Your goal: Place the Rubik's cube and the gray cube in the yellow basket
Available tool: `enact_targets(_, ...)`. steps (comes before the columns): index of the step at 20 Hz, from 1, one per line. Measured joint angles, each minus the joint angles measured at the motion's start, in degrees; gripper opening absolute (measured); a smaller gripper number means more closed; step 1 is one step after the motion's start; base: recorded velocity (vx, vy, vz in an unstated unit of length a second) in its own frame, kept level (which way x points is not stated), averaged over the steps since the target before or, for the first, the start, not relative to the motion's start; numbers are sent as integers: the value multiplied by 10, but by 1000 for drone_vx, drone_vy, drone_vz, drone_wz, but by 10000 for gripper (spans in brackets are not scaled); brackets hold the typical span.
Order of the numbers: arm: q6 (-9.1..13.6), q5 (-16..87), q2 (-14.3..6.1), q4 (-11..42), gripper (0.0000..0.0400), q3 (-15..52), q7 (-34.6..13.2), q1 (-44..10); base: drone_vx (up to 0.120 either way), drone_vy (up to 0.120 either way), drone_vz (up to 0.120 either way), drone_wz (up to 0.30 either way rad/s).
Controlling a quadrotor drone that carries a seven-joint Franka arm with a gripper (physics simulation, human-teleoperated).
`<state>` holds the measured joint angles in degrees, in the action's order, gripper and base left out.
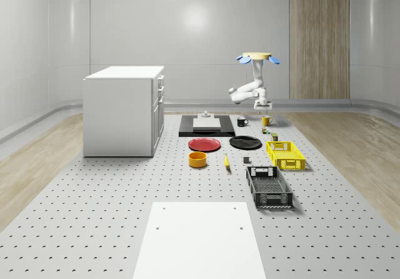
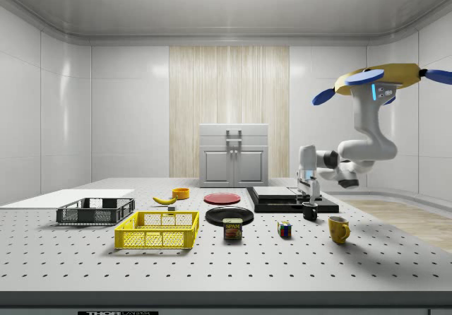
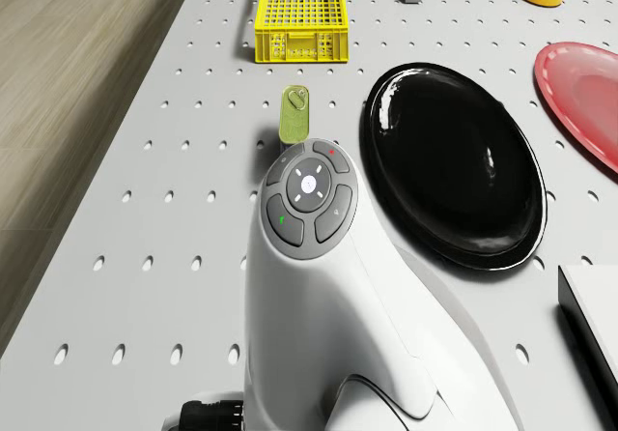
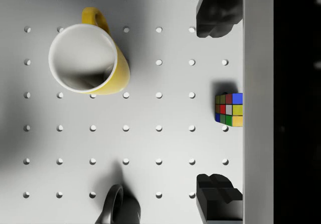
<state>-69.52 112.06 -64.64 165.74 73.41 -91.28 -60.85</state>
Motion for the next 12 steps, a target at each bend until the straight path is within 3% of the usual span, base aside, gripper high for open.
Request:
enact_targets(3,-8,-5,-9,-1,400,3,-3,-4,120,0,0,0)
enact_targets(12,-31,-18,-35,-2,400,11,-12,-13,120,0,-120,0)
